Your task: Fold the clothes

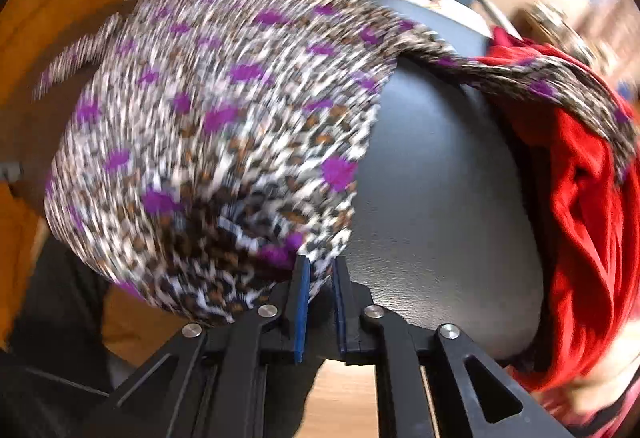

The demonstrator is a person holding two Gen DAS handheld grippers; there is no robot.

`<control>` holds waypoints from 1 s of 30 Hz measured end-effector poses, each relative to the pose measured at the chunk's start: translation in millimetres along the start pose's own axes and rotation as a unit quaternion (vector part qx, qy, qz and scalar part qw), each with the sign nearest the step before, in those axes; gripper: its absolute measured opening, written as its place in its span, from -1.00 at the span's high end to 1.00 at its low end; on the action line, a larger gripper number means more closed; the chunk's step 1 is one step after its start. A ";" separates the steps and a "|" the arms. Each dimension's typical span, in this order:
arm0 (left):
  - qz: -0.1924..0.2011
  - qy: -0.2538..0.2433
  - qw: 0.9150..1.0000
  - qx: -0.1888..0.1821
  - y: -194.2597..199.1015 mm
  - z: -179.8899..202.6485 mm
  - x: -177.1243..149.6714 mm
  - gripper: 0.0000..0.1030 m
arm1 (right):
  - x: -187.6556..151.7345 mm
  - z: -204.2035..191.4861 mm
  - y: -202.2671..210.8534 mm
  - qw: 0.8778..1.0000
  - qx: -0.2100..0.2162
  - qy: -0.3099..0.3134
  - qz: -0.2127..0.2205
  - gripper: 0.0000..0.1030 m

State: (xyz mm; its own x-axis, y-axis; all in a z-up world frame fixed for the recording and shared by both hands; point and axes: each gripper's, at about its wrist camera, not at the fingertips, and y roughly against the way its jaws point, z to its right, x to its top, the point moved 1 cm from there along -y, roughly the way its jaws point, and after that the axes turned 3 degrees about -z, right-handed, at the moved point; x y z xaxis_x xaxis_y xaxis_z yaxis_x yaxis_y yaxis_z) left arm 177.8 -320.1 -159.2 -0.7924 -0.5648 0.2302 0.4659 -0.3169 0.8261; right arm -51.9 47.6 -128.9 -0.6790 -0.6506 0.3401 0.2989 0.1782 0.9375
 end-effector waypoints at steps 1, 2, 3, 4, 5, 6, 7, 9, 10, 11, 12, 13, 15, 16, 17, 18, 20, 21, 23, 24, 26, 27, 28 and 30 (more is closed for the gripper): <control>0.012 0.022 1.000 -0.005 1.3 -7.6 6.1 0.78 | 6.7 -2.1 7.4 1.000 0.007 0.001 0.018 0.69; 0.025 0.030 0.999 -0.012 1.7 -9.4 13.8 0.78 | 13.3 -4.1 14.9 0.999 0.014 0.003 0.037 0.65; 0.032 0.027 0.999 -0.013 0.5 -5.9 21.1 0.78 | 20.1 -6.8 21.6 0.998 0.021 0.005 0.053 0.59; 0.041 0.023 0.999 -0.011 -1.4 -1.7 29.2 0.78 | 27.8 -13.2 22.8 0.998 0.029 0.012 0.061 0.57; 0.049 0.020 0.999 -0.005 -5.2 3.4 39.8 0.78 | 36.7 -21.6 20.7 0.997 0.032 0.021 0.065 0.56; 0.053 0.017 0.998 -0.003 -10.2 8.6 52.1 0.78 | 45.9 -30.2 18.2 0.996 0.036 0.031 0.070 0.56; 0.057 0.016 0.998 0.002 -16.3 14.0 65.7 0.78 | 56.8 -40.1 12.8 0.995 0.042 0.043 0.077 0.56; 0.054 0.016 0.998 0.015 -32.3 22.8 86.1 0.78 | 72.9 -53.3 1.8 0.994 0.050 0.047 0.079 0.56; 0.047 0.014 0.999 0.016 -40.9 27.1 92.5 0.78 | 80.6 -49.2 -8.8 0.995 0.055 0.035 0.074 0.56; 0.036 0.008 0.999 0.012 -50.3 32.0 96.7 0.78 | 88.2 -45.1 -19.5 0.995 0.060 0.023 0.069 0.56; 0.028 -0.003 0.999 0.016 -58.7 37.5 99.5 0.78 | 95.9 -41.0 -30.1 0.996 0.065 0.011 0.064 0.56; 0.024 -0.021 0.999 0.033 -65.5 43.9 100.2 0.78 | 103.6 -36.9 -40.8 0.996 0.070 -0.001 0.059 0.56; 0.020 -0.046 0.996 0.070 -76.7 49.3 103.2 0.78 | 119.2 -28.7 -62.7 0.995 0.082 -0.025 0.048 0.56; 0.020 -0.057 0.994 0.089 -81.8 50.4 105.2 0.78 | 128.2 -24.7 -77.4 0.994 0.100 -0.034 0.038 0.56; 0.020 -0.061 0.992 0.105 -85.8 49.1 109.5 0.85 | 134.8 -24.2 -88.7 0.995 0.090 -0.037 0.032 0.57; 0.021 -0.058 0.991 0.116 -88.2 44.1 117.2 0.86 | 141.5 -24.1 -98.9 0.996 0.079 -0.040 0.027 0.57; 0.025 -0.051 0.988 0.145 -88.3 35.1 135.1 0.89 | 157.9 -29.5 -105.3 0.997 0.057 -0.040 0.035 0.57; 0.028 -0.048 0.986 0.160 -87.4 30.5 144.2 0.89 | 166.1 -32.3 -108.7 0.997 0.046 -0.041 0.039 0.56; 0.036 -0.038 0.980 0.190 -85.7 16.5 167.0 0.89 | 184.0 -38.2 -116.9 0.997 0.033 -0.046 0.049 0.54; 0.039 -0.029 0.979 0.199 -84.1 9.1 178.8 0.89 | 192.7 -40.9 -120.8 0.997 0.027 -0.049 0.053 0.52; 0.045 -0.009 0.979 0.200 -75.7 -3.0 197.6 0.89 | 207.7 -42.3 -125.9 0.996 0.035 -0.059 0.049 0.51; 0.057 -0.002 0.976 0.208 -65.9 -5.4 201.5 0.89 | 214.6 -42.6 -127.8 0.996 0.041 -0.064 0.046 0.51; 0.069 0.003 0.976 0.206 -54.8 -6.6 202.6 0.89 | 216.3 -40.2 -124.0 0.995 0.059 -0.066 0.037 0.51; 0.091 0.003 0.981 0.171 -31.9 -2.4 191.5 0.89 | 206.0 -31.8 -104.3 0.990 0.096 -0.083 0.054 0.51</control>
State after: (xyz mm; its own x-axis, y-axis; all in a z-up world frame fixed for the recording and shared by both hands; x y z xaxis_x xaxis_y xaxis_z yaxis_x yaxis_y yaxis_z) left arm 12.2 -420.0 -142.7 -0.7052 -0.5937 0.3876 0.4395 0.0629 0.8960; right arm -201.7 -128.4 -159.0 -0.7557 -0.4925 0.4317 0.2542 0.3869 0.8864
